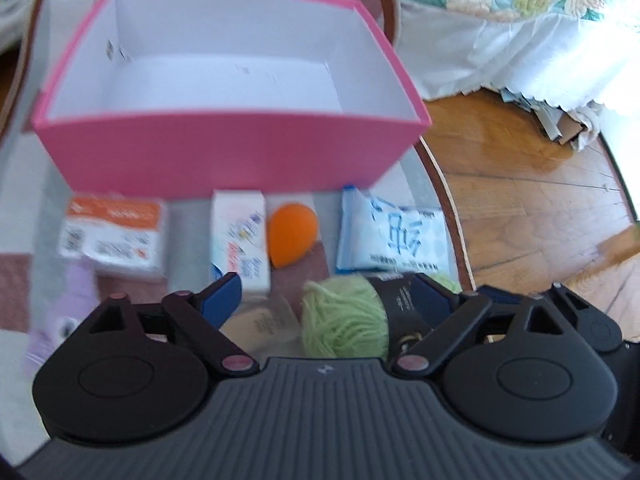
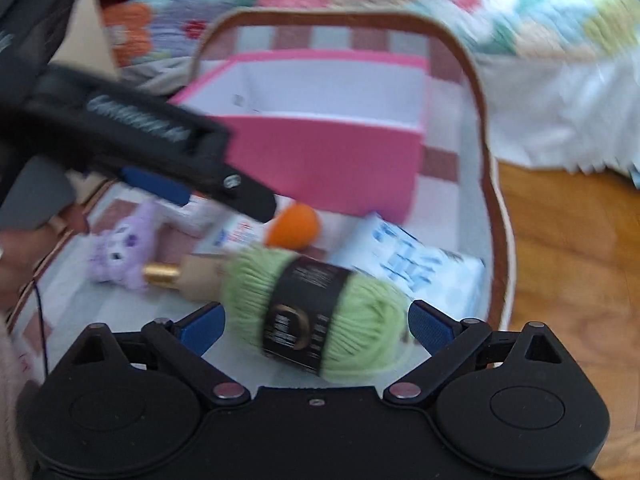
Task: Organize objects
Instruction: 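Move the left tool to the green yarn skein and close on it, then lift the yarn skein with the left tool and carry it into the pink box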
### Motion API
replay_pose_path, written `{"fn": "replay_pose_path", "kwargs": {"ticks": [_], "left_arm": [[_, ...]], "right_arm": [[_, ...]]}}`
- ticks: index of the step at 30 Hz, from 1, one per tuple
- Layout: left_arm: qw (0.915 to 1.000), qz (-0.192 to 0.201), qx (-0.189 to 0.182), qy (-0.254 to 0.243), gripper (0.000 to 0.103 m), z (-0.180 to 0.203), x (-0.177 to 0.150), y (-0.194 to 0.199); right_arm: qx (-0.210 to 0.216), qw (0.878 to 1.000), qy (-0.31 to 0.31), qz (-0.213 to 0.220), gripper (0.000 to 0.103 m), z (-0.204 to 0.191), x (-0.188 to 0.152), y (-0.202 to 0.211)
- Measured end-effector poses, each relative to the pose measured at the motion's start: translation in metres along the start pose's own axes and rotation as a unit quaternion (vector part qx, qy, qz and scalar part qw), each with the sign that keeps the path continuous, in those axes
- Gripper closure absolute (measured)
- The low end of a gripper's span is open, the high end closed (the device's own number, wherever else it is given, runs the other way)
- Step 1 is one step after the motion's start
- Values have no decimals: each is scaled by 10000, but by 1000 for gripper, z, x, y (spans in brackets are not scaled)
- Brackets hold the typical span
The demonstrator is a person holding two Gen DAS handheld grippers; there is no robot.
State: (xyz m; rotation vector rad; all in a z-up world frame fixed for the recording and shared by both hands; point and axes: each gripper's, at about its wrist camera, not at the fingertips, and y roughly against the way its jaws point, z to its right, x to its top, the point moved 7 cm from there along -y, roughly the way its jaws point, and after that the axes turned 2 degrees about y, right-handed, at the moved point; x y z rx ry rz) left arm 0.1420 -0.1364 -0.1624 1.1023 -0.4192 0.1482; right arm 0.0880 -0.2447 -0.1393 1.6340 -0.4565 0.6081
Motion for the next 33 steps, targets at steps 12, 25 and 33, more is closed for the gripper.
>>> {"fn": "replay_pose_path", "kwargs": {"ticks": [12,25,33], "left_arm": [[9974,-69,-710,134,43,3,-29,-27],[9933,181,-1117,238,48,14,-3,52],[9940,728,-791,-208,46,30,51,99]], "right_arm": [[416,9963,-474,-586,18,5,-27,-41],[330,9990,-81,-278,18,-31,21,13],[346,9989,192,271,17,-33,91,45]]}}
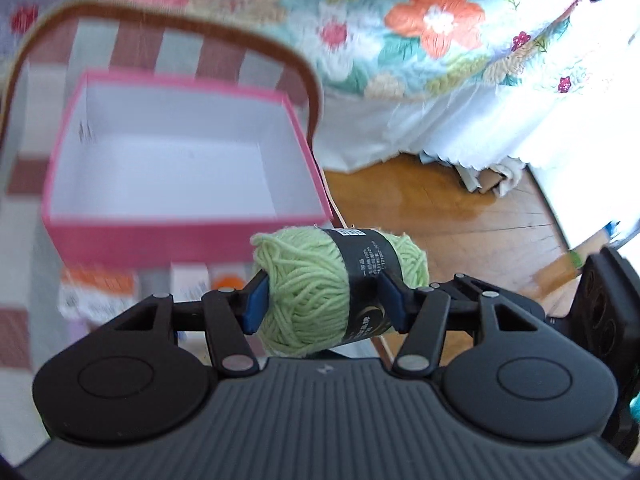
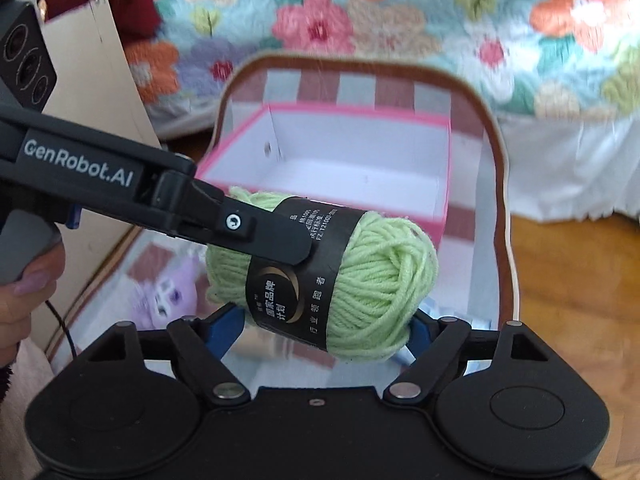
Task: Organize objects
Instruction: 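Lift the yarn skein with the left tool and carry it into the pink box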
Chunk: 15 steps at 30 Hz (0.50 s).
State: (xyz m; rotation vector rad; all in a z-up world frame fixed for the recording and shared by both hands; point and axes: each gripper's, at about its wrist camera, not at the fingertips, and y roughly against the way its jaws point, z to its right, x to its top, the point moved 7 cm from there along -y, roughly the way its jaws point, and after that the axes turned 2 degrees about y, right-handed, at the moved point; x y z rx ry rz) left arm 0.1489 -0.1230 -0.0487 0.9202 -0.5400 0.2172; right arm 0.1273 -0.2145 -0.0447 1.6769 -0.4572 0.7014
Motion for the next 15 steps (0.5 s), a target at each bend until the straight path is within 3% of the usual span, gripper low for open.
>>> {"fn": "replay_pose_path", "kwargs": {"ticks": [6,11,15], "left_arm": [[9992,308,250,-2,44,-9,56,-14],[9991,271,277,170,44,-18,96,-62],[9992,132,207,310,44,-32,125,-91]], "right_arm": [[299,9977,603,-60,15,14,61,-28],[280,9935,873,-681,13,54,117,-73],[293,9921,778,-941,13,82,139,-99]]}}
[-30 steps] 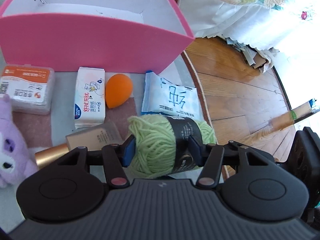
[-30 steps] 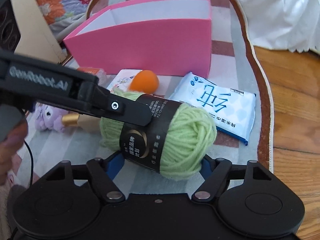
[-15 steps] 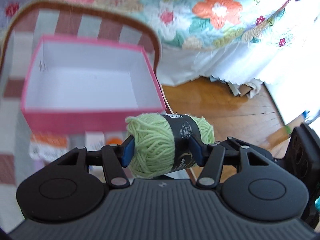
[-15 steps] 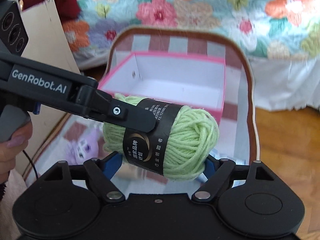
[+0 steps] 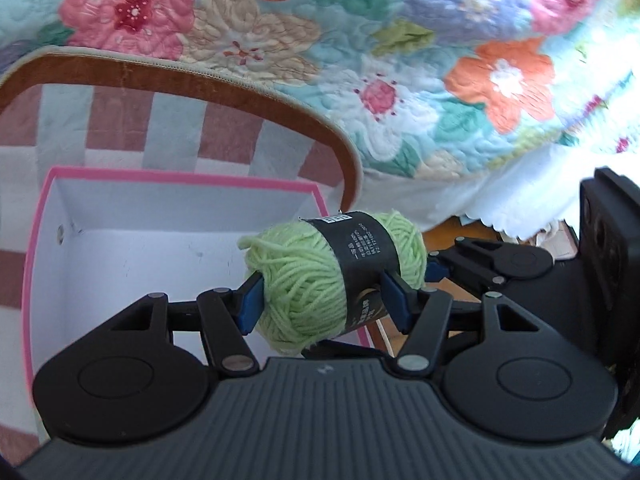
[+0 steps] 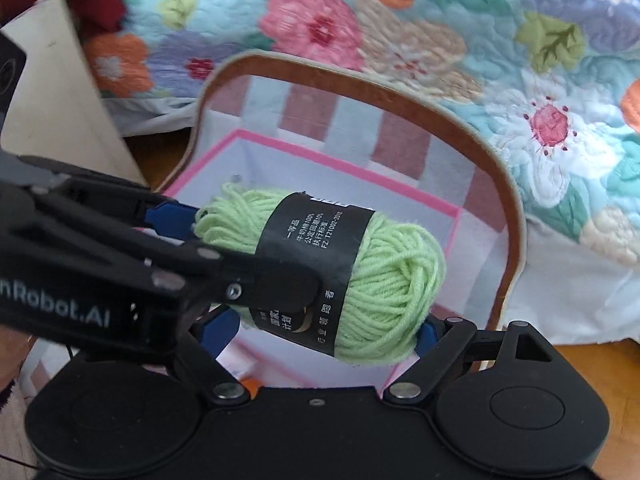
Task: Organize objects
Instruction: 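Lift the yarn skein with the left tool and carry it into the pink box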
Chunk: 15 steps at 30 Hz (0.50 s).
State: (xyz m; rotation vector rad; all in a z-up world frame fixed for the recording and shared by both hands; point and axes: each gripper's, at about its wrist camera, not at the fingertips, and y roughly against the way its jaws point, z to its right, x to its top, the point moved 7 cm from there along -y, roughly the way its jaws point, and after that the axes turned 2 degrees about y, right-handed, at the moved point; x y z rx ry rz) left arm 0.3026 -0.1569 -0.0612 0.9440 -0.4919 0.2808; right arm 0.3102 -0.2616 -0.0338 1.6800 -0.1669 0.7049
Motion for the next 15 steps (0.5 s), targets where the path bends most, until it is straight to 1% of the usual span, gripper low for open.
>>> {"fn": "replay_pose_path", "kwargs": {"ticks": [4,7,11,15], "left_arm": [[9999,-112,-30,-68,44,-12,22,-15],[9997,-245,-16,-12,44,-26,22,-21],[9987,-437,19,243,44,-52,12,-34],[9970,-620,150,429,43,-75,5,-59]], "right_arm": [[102,9992,-303,248,13,17,10,-13],[231,9982,-466,289,13,21,15,-22],[377,9986,-363,33,13,15,17,-46],[315,9978,-449,-365,13,10,14,-77]]}}
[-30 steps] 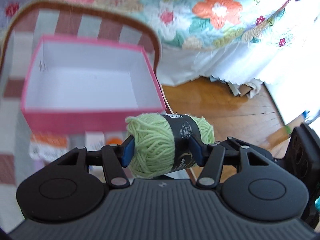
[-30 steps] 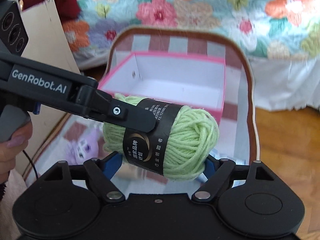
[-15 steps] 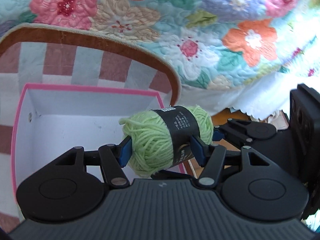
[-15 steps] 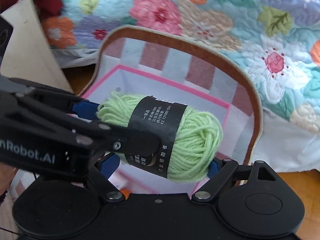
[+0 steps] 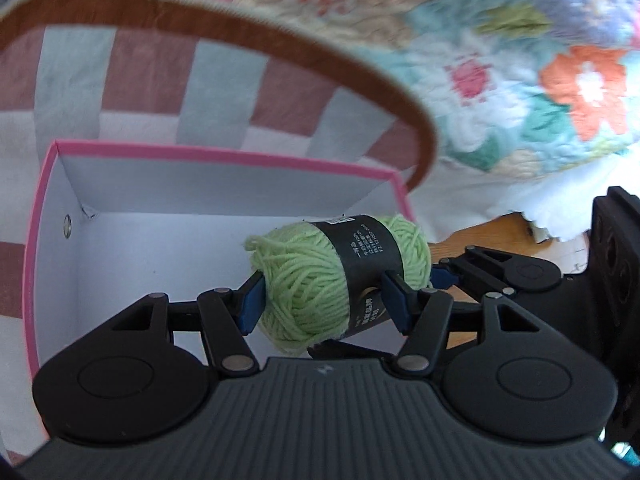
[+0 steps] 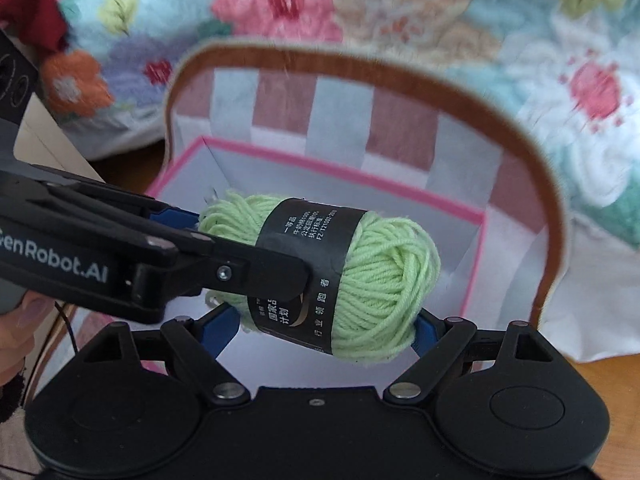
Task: Organize objects
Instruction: 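Lift the yarn skein with the left tool and carry it into the pink box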
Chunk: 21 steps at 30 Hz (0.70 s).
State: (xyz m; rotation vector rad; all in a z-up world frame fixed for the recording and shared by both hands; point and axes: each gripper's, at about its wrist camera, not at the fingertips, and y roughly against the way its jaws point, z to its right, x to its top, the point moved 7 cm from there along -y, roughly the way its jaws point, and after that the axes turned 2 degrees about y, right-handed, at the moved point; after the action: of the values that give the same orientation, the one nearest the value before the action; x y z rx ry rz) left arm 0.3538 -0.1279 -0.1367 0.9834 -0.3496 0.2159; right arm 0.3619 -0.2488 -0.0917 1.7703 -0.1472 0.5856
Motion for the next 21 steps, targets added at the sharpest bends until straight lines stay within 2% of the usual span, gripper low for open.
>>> {"fn": "replay_pose_path", "kwargs": {"ticks": [4,7,9,12,14,16,18,19,21], "left_arm": [[9995,-108,57,294,43,-22,1,-23],[9990,-136,76,423,43,-31,1,-37],[9987,-46,170,478,45,-35,0,-43],[9972,126,587,443,45,-41,-3,-41],[9972,222,598,384,45,-41,-7,-38],[9976,130,553,402,48,-37,-12,-43],[9970,47,677,381,56,-35,-11,-52],[9962,85,789,361,66,-33,-10,-56],[9954,96,914,283,76,-29,-9,-64]], "right_arm": [[-302,9992,-49,-241,13,0,1,-30],[-673,9967,227,-391,14,-4,3,-48],[-975,9933,421,-459,14,-4,3,-55],[-1566,9833,800,-472,15,2,3,-61],[-1872,9767,993,-334,14,5,2,-56],[-1813,9793,852,-302,14,8,-1,-50],[-1584,9847,708,-185,15,9,-4,-41],[-1506,9862,680,-121,19,8,-7,-37],[-1421,9874,701,-38,41,7,-13,-31]]}}
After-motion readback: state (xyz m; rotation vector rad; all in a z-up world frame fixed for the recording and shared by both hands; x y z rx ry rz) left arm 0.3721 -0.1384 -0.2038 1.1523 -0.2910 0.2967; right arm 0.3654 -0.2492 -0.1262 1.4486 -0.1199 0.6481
